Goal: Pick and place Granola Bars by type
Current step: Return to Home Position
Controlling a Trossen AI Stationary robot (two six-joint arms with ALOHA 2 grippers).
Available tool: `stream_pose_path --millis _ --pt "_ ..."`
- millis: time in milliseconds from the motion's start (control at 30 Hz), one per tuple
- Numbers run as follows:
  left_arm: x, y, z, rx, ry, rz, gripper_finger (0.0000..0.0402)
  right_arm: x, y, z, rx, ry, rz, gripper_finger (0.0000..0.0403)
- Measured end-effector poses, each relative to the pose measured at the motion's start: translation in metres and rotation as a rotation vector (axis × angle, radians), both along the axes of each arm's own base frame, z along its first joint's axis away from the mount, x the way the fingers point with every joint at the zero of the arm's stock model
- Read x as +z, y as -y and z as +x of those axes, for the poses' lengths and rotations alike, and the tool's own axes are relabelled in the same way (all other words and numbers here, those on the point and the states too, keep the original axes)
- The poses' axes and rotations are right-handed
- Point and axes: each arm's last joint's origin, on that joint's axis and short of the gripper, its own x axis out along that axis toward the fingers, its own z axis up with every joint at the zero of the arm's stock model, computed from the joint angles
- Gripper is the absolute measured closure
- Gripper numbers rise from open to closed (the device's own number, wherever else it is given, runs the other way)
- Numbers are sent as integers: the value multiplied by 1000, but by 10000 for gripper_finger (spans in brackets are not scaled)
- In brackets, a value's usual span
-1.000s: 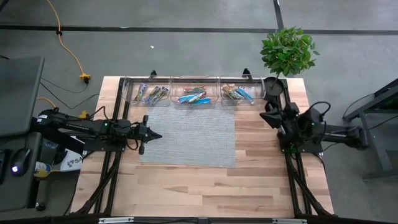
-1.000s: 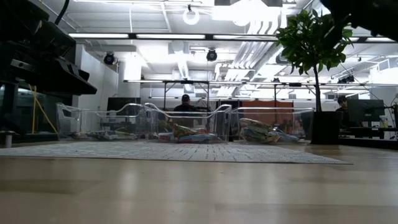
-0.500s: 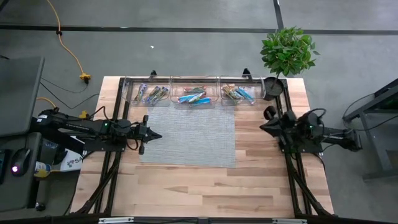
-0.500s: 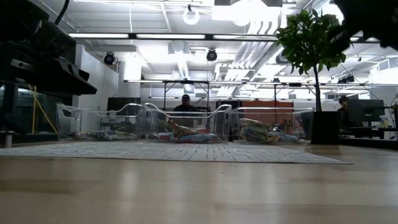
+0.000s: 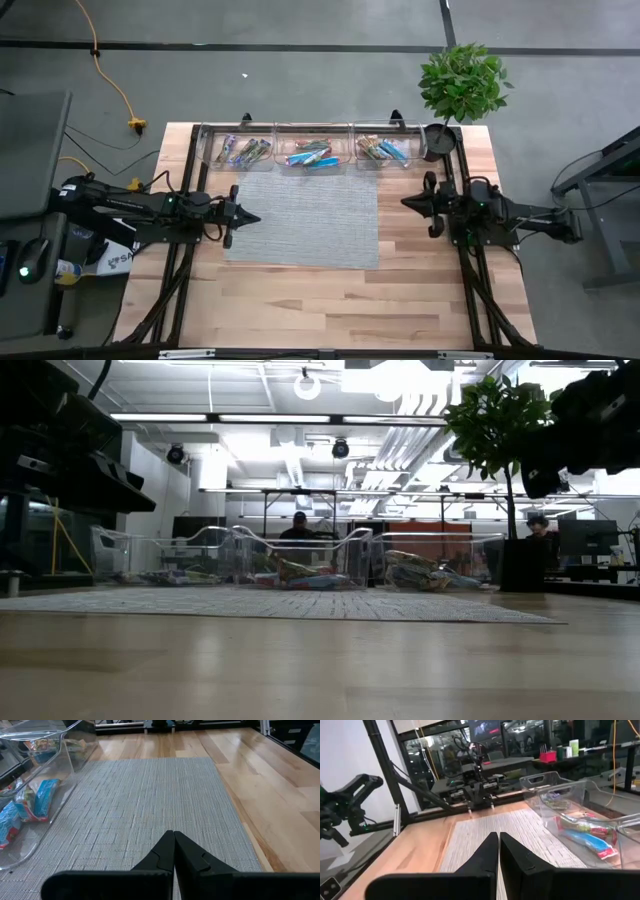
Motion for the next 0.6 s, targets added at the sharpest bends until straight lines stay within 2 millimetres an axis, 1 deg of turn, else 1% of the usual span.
stream_pose_path --millis 600 --pt "0 0 0 0 0 0 401 -2 0 1 9 -25 -16 403"
